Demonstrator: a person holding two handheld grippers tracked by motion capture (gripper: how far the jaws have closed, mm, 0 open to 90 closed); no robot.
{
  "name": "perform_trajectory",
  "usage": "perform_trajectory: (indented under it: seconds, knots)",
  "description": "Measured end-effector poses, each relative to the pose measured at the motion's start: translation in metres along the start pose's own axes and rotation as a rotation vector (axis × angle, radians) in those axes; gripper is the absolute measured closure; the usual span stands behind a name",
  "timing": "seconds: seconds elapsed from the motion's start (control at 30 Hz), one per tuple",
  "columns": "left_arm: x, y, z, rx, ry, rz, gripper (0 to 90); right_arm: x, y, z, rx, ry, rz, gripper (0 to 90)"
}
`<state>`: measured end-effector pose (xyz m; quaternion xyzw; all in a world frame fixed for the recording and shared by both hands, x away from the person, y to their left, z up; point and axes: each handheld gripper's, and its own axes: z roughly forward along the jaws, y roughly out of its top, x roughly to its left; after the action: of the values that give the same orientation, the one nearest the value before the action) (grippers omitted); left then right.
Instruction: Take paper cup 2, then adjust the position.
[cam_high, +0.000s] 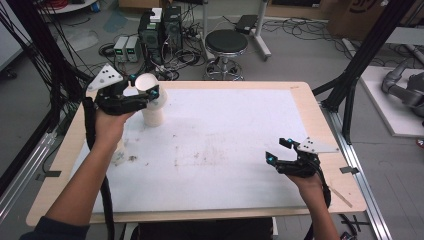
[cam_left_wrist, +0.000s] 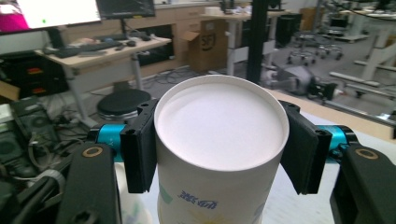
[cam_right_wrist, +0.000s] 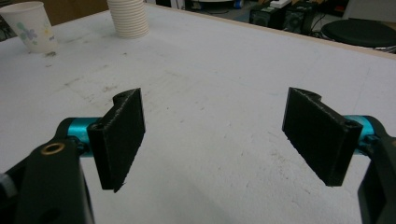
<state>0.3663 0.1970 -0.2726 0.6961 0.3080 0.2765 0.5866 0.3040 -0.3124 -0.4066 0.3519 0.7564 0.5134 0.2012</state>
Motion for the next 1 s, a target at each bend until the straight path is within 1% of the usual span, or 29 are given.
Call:
perform_trajectory:
  seconds: [0.07,0.1,0.13,0.17,0.23,0.3,0.33,0.4,0.43,0.47,0.5,0.53,0.6,0.67,0.8,0.87,0.9,0.93,1.0]
  knots:
    - [-0.006,-0.007,0.002,0.006,-0.019,0.004,36.9,0.0,0.0,0.001,0.005,0.007,-0.002,21.8]
    - [-0.006,-0.007,0.002,0.006,-0.019,0.004,36.9,0.0,0.0,0.002,0.007,0.009,-0.005,21.8]
    - [-0.011,-0.013,0.004,0.029,-0.037,0.011,36.9,0.0,0.0,0.002,0.006,0.012,-0.008,21.6]
    - [-0.015,-0.016,0.005,0.033,-0.045,0.012,36.8,0.0,0.0,0.003,0.009,0.013,-0.006,21.6]
    - [-0.02,-0.021,0.007,0.035,-0.067,0.006,36.8,0.0,0.001,0.003,0.011,0.017,-0.008,21.6]
    - [-0.025,-0.026,0.008,0.028,-0.091,-0.006,36.8,0.0,0.001,0.004,0.009,0.019,-0.01,21.6]
    - [-0.028,-0.029,0.009,0.033,-0.099,-0.008,36.8,0.0,0.001,0.005,0.007,0.02,-0.011,21.6]
    - [-0.033,-0.036,0.013,0.048,-0.118,0.002,36.7,0.0,0.002,0.006,0.011,0.023,-0.01,21.6]
    - [-0.033,-0.036,0.013,0.048,-0.118,0.002,36.7,0.0,0.002,0.008,0.012,0.029,-0.007,21.6]
    - [-0.037,-0.044,0.016,0.052,-0.131,-0.001,36.7,0.0,0.002,0.008,0.016,0.029,-0.011,21.6]
    - [-0.037,-0.044,0.016,0.052,-0.131,-0.001,36.7,0.0,0.003,0.009,0.017,0.03,-0.013,21.6]
    - [-0.041,-0.053,0.018,0.052,-0.142,-0.014,36.6,0.001,0.002,0.009,0.017,0.027,-0.015,21.6]
    - [-0.044,-0.061,0.02,0.059,-0.145,-0.02,36.6,0.001,0.002,0.009,0.012,0.029,-0.012,21.2]
    - [-0.046,-0.065,0.021,0.065,-0.151,-0.025,36.6,0.002,0.002,0.007,0.016,0.037,-0.007,21.2]
    - [-0.049,-0.067,0.022,0.064,-0.16,-0.021,36.6,0.002,0.003,0.006,0.0,0.047,-0.014,19.6]
    - [-0.053,-0.068,0.023,0.068,-0.174,-0.017,36.5,0.003,0.003,0.005,0.007,0.062,-0.001,19.6]
    - [-0.053,-0.068,0.023,0.068,-0.174,-0.017,36.5,0.003,0.003,0.005,0.007,0.062,-0.001,19.6]
    - [-0.055,-0.069,0.024,0.071,-0.185,-0.02,36.5,0.004,0.004,0.006,0.006,0.064,-0.007,19.6]
    - [-0.056,-0.072,0.025,0.076,-0.193,-0.025,36.5,0.005,0.004,0.007,0.008,0.082,-0.015,19.6]
